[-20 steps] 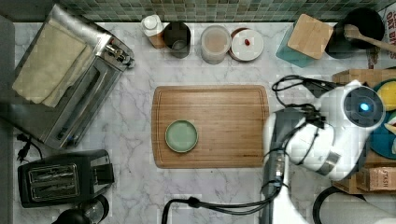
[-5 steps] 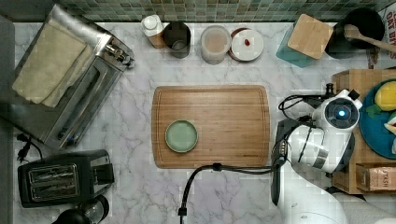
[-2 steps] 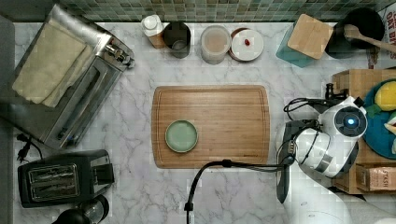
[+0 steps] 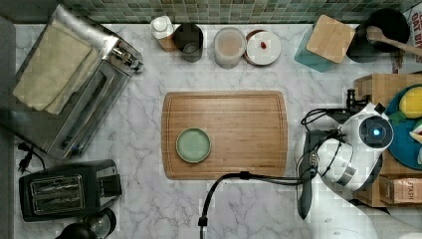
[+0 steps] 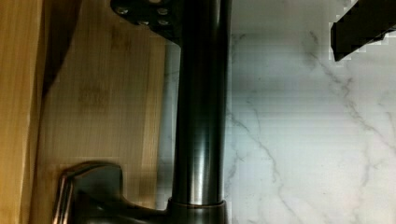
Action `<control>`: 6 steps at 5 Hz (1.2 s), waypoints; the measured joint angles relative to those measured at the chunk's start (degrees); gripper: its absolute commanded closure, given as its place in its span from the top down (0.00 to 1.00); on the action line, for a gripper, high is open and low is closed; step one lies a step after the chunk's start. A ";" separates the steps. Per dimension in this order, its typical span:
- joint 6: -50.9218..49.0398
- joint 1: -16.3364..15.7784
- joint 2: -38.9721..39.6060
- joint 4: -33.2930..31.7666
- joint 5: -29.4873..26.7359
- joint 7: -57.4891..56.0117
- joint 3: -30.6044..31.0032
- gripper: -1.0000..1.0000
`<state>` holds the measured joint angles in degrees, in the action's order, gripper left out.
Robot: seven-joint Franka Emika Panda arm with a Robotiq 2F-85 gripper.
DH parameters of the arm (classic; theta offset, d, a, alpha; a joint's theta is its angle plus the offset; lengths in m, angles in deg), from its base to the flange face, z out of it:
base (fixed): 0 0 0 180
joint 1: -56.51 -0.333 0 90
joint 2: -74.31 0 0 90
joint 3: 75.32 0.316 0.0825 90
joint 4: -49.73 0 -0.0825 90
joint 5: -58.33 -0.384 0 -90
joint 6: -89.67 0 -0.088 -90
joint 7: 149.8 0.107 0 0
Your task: Open the drawer.
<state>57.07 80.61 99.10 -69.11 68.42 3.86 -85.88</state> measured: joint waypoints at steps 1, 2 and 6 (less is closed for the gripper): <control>3.13 -0.52 -1.92 -3.36 -2.18 2.07 0.20 1.00; 5.76 -2.87 -5.65 -8.62 -2.22 9.85 0.64 1.00; 3.53 -17.53 -12.44 -17.12 -0.89 32.20 3.13 1.00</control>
<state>60.60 63.08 86.66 -86.24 67.54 36.06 -82.75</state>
